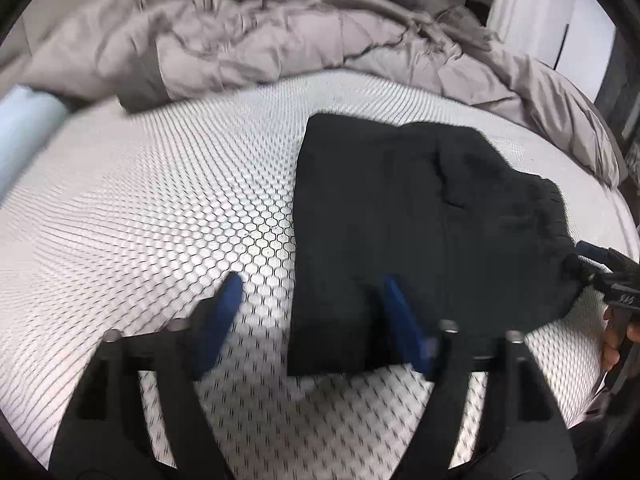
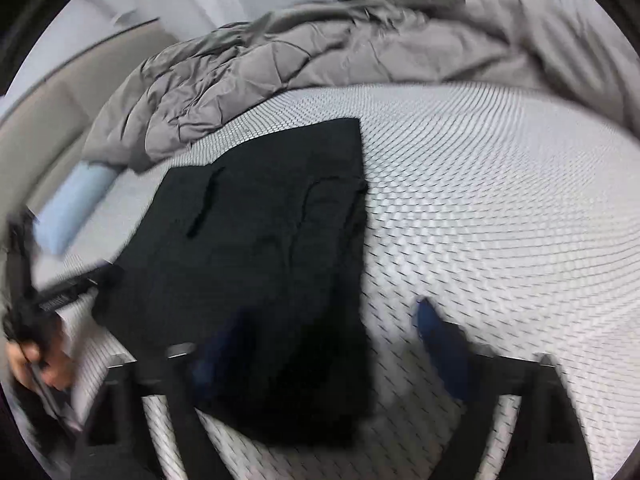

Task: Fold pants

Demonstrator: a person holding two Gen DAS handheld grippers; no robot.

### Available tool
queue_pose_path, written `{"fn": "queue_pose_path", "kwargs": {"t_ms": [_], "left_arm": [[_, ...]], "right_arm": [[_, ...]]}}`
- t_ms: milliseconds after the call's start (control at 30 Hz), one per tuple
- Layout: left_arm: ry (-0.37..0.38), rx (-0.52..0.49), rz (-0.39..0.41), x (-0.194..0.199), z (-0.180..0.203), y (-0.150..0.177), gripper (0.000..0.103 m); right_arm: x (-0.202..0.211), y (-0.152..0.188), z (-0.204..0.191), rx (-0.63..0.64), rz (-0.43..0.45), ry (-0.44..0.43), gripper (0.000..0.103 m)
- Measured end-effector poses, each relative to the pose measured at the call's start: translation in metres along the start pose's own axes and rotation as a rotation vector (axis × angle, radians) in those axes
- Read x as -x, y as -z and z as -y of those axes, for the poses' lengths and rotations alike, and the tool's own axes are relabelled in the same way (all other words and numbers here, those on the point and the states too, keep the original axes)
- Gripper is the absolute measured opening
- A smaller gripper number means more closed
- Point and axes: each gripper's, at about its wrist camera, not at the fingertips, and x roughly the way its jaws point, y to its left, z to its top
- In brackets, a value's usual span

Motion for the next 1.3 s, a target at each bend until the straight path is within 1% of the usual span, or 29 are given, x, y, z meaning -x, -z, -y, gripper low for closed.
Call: {"fn": "queue_pose_path", "kwargs": {"t_ms": [33,67,100,133,167,233,267,300,400,500,567,633,800,867,933,1100,1300], "left_arm": [[0.01,-0.017,0.026,0.011,0.003,0.005,0.085],[0.022,-0.035,0.057,0.019,0.007,0.007,0.09],[0.018,-0.045,0.081,0.026,0.008,0.012,0.097],[0.007,-0.045,0.099,0.033,0.007,0.019,0.101],[0.004,-0.038,0.114,0.037,0.008,0.022,0.102],[0.011,-0.022,0.127,0.041,0.011,0.027,0.102],[0.016,-0.018,0.135,0.044,0.013,0.029,0.102],[0.019,-0.021,0.151,0.048,0.015,0.032,0.102],[-0.004,-0.041,0.201,0.059,0.022,0.037,0.102],[0.012,-0.031,0.217,0.069,0.025,0.043,0.102],[0.032,-0.025,0.222,0.072,0.027,0.046,0.102],[0.038,-0.038,0.223,0.07,0.03,0.046,0.102],[0.012,-0.083,0.205,0.06,0.039,0.048,0.102],[0.014,-0.093,0.193,0.056,0.043,0.049,0.102],[0.014,-0.103,0.197,0.056,0.046,0.049,0.102],[0.014,-0.116,0.216,0.058,0.051,0.048,0.102],[0.016,-0.118,0.221,0.06,0.051,0.048,0.102]], "right_arm": [[0.003,0.007,0.0,0.027,-0.004,0.025,0.1],[0.005,0.016,0.002,0.048,-0.015,0.053,0.1],[0.007,0.025,0.005,0.054,-0.027,0.062,0.1],[0.011,0.03,0.008,0.047,-0.027,0.055,0.1],[0.018,0.035,0.013,0.038,-0.012,0.054,0.1],[0.034,0.039,0.014,0.034,0.047,0.076,0.1],[0.045,0.042,0.012,0.038,0.092,0.077,0.101],[0.054,0.045,0.009,0.036,0.123,0.071,0.103],[0.076,0.06,-0.001,0.023,0.205,0.015,0.103],[0.082,0.067,-0.015,0.06,0.258,-0.015,0.103],[0.082,0.07,-0.024,0.08,0.299,0.021,0.103],[0.074,0.07,-0.032,0.087,0.304,0.027,0.103],[0.065,0.06,-0.046,0.079,0.317,0.006,0.103],[0.07,0.059,-0.049,0.084,0.337,-0.007,0.103],[0.075,0.061,-0.051,0.09,0.352,-0.008,0.103],[0.074,0.062,-0.05,0.095,0.351,0.011,0.103],[0.073,0.06,-0.044,0.059,0.348,0.006,0.103]]}}
